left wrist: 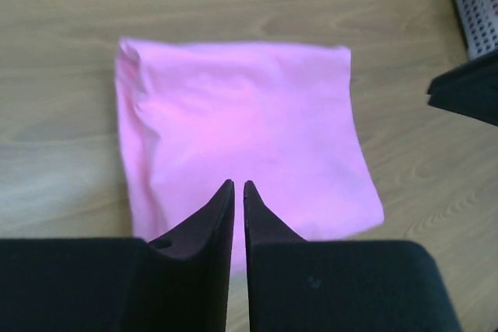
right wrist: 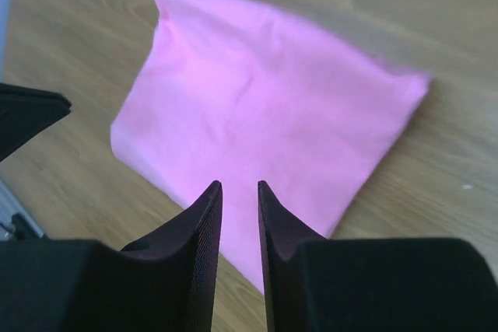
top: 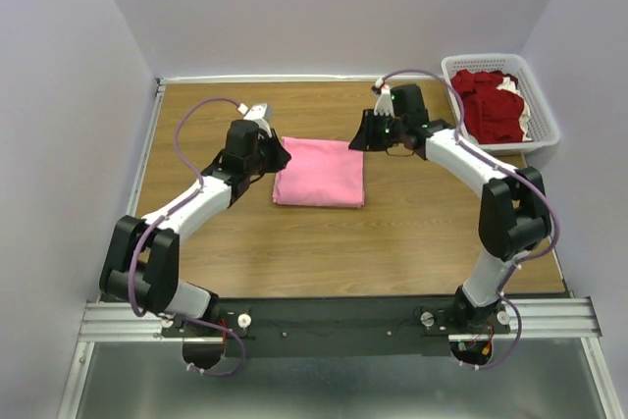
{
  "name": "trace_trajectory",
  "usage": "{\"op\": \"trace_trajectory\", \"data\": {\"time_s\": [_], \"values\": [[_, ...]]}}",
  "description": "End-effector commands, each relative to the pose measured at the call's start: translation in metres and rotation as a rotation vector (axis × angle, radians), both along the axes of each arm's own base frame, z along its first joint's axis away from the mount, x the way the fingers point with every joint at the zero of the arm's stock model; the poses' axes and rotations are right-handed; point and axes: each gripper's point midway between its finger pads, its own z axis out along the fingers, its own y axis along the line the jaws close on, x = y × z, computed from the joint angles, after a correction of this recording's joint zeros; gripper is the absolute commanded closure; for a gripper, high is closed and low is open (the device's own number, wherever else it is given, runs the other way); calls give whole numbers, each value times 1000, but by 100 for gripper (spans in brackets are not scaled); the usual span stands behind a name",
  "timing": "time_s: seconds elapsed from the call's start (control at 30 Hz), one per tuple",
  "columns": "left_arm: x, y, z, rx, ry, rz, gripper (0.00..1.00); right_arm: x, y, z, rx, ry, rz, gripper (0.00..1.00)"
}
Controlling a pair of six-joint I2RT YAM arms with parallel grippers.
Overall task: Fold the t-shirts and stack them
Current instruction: Fold the tshirt
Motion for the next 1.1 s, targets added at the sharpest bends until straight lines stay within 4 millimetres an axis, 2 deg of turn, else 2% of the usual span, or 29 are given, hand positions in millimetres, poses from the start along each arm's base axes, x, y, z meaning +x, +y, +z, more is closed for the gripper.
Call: {"op": "trace_trajectory", "data": {"time_s": [0.0,0.03,0.07,0.1,0.17,0.2,0.27,0.3,0.33,0.37,0.4,0.43,0.5,0.53,0.77,0.8,0.83,0.87,0.9,0.97,1.0,1.07], "values": [[9,-15,-24,-58,30,-25,91,-11,29,-38,152,83,126,69],[15,-17,-26,-58,30,-23,92,-6,34,-37,169,65,134,70],[27,-22,-19,-65,12,-25,97,-2,36,-50,171,87,138,70],[35,-25,-36,-56,48,-31,97,5,39,-46,192,70,145,71],[48,-27,-46,-59,72,-28,100,16,40,-53,208,68,140,71],[57,-30,-58,-64,99,-23,100,21,40,-68,213,94,140,71],[73,-28,-62,-73,105,-1,100,37,37,-70,229,82,122,71],[77,-26,-69,-71,117,10,100,42,36,-79,229,94,116,71],[81,-23,-87,-69,155,25,100,48,31,-93,231,114,106,71],[89,-17,-89,-78,158,44,100,55,30,-96,236,112,100,71],[93,-15,-102,-77,184,54,100,58,29,-99,244,118,102,71],[95,-13,-106,-90,198,62,100,65,23,-111,250,132,86,71],[107,-6,-107,-111,199,79,100,73,20,-112,277,135,85,71],[109,-5,-113,-120,217,78,100,79,13,-117,292,151,62,71],[120,1,-102,-162,201,85,100,101,-8,-101,345,135,1,66],[119,2,-98,-173,200,85,100,102,-10,-97,350,137,-10,66],[117,-1,-82,-195,181,63,99,100,-10,-91,364,138,-6,64],[110,-5,-63,-224,164,41,95,88,-7,-84,398,158,-1,61],[106,-5,-53,-236,151,41,93,86,-6,-68,410,134,19,61],[92,-12,-36,-258,127,14,89,65,-1,-58,506,156,26,56],[78,-12,-24,-268,107,7,85,59,4,-23,594,114,57,54],[61,-15,-16,-279,97,-8,82,38,10,-16,650,140,79,52]]}}
